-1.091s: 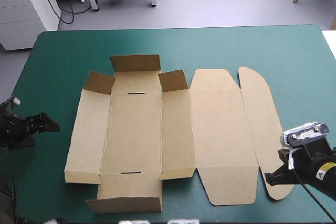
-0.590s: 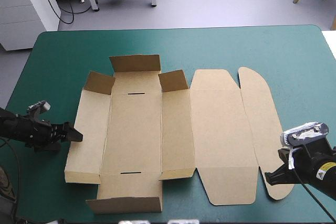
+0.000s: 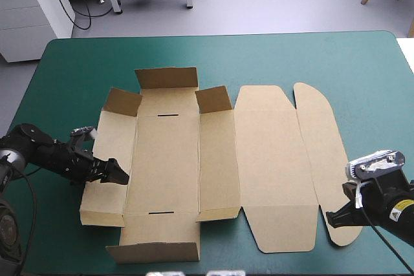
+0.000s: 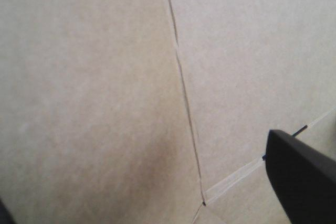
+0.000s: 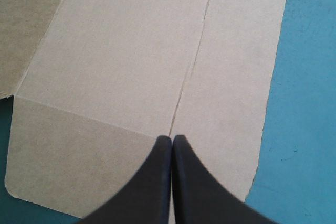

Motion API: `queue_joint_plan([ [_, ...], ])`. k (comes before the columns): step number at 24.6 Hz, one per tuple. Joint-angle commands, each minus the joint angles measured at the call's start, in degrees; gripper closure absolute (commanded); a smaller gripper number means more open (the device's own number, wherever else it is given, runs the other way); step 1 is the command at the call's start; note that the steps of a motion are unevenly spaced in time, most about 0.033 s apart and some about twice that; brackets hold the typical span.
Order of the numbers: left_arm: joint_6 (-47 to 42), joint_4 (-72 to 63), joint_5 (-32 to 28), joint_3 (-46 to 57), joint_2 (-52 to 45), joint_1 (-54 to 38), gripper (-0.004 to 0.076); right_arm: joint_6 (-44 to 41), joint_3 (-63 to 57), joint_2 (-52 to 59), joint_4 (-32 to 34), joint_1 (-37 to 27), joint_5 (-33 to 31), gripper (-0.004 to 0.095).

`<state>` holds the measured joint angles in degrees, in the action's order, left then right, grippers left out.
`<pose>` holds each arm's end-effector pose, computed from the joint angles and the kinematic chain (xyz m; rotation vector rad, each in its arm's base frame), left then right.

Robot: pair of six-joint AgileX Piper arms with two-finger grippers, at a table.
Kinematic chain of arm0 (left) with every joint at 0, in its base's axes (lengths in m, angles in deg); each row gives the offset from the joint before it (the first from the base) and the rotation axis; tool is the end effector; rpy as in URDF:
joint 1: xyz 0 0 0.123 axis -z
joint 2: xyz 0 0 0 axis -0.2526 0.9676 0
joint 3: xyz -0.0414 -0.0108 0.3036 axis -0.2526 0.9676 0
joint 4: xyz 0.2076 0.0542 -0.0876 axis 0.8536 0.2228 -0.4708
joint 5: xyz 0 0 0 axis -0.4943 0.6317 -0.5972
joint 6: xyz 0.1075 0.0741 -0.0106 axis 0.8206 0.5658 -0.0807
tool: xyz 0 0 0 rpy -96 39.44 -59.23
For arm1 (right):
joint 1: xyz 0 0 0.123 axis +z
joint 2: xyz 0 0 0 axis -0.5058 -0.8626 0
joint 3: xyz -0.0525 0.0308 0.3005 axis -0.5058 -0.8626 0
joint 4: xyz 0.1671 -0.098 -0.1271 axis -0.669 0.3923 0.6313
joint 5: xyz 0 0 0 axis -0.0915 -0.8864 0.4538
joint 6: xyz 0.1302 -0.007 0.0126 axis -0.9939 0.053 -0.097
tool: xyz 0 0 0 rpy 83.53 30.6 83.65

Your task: Fold the box

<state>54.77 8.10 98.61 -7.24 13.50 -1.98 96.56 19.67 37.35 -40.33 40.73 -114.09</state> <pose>0.2268 -0.0044 0.2077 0.2031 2.9439 -0.8636 0.0712 0.0223 0.3261 -0.4113 2.3162 0.1014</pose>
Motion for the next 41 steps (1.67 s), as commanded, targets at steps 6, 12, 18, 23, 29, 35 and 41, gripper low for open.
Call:
queue_joint_plan([
  [6,-0.2,-4.1,5.8,0.4,-0.5,1.7,0.0045,0.3,1.2,-0.1,-0.5,-0.4,3.3,0.0927],
  [12,-0.9,-3.7,4.4,0.4,-0.5,1.7,0.0383,-0.2,1.2,-0.1,-0.6,-0.4,3.3,0.0927],
  [18,-2.8,-3.8,1.9,0.4,-0.5,1.7,0.0732,-0.9,1.2,-0.1,-0.6,-0.4,3.3,0.0927],
  [23,-3.4,-3.8,-0.4,0.4,-0.5,1.8,0.0734,-0.9,1.2,-0.1,-0.6,-0.4,3.3,0.0927],
  [29,-3.4,3.8,-4.7,-4.7,-0.5,8.2,0.0734,-0.9,1.2,-0.1,-0.3,-0.4,5.8,0.0927],
  [35,-3.7,10.3,-6.6,-18.1,-0.5,17.8,0.0734,-0.9,1.3,-0.1,1.5,-0.4,8.6,0.0927],
  [41,-4.8,21.6,-9.0,-31.6,-0.5,25.6,0.0734,-0.9,2.8,-0.1,2.8,-0.4,10.0,0.0927],
])
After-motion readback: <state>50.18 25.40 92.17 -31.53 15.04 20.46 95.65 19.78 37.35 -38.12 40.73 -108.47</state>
